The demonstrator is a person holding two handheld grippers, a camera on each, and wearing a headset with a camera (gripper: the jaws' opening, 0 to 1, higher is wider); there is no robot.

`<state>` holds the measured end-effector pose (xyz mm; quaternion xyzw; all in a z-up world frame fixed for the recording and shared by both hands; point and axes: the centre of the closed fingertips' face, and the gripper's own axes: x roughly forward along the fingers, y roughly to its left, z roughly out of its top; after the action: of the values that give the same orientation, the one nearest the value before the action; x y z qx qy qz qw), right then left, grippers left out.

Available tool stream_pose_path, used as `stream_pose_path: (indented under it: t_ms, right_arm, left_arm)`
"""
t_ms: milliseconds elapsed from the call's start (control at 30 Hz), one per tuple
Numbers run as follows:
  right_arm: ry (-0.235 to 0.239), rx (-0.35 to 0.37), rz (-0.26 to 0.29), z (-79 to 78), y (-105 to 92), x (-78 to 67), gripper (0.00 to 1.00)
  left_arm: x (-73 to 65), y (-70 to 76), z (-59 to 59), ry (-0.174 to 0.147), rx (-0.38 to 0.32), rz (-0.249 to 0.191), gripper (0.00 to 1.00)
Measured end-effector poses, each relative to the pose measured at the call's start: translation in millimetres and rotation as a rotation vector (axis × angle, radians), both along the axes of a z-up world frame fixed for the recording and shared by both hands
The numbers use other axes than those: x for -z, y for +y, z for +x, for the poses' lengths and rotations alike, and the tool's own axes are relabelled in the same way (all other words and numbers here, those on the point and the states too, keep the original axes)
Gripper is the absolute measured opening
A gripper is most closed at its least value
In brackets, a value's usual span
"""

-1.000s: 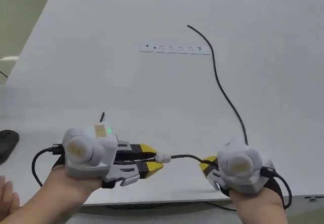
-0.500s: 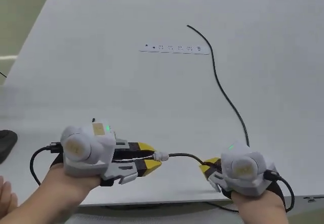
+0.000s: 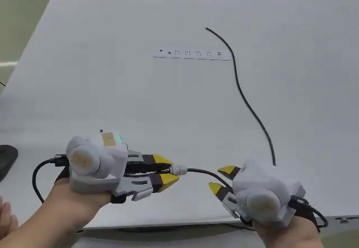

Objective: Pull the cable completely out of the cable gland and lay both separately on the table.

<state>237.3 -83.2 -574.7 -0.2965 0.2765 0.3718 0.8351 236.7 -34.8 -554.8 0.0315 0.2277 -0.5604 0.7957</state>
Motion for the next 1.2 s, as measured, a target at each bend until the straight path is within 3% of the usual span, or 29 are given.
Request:
stream_pose_path:
  t_ms: [100,300,433,500,600,767,1033,1200]
  right_arm:
    - [-0.085,-0.061,-0.082,4.1,12.4,-5.2,0.12]
    - [-0.126,-0.130,-0.090,2.0,31.9,-5.0,0.09]
    - [-0.125,-0.129,-0.097,2.9,34.7,-4.2,0.03]
    - [-0.115,-0.107,-0.080,3.9,33.7,-3.8,0.02]
    - [-0.056,-0.039,-0.003,3.0,32.2,-0.1,0.02]
    - [-0.025,0.021,0.052,5.2,29.7,2.4,0.01]
    - [0.022,0.084,0.119,9.1,24.6,6.5,0.00]
    - [0.052,0.119,0.131,9.7,14.8,13.9,0.00]
  left_arm:
    - [-0.1,-0.4,-0.3,0.001,-0.002,0.000,0.15]
    - [0.0,-1.1,-2.9,0.003,-0.001,0.009,0.15]
    - [2.5,-0.5,-3.7,0.006,-0.004,0.016,0.15]
    - [3.0,-0.4,-3.8,0.005,-0.007,0.014,0.15]
    - [3.1,-1.1,-5.1,0.001,-0.004,0.024,0.15]
    - [1.9,-2.8,-4.9,-0.009,-0.005,0.030,0.15]
    - [0.7,-6.1,-0.7,-0.017,-0.019,0.026,0.15]
    - [-0.3,-6.3,-0.5,-0.014,-0.019,0.019,0.15]
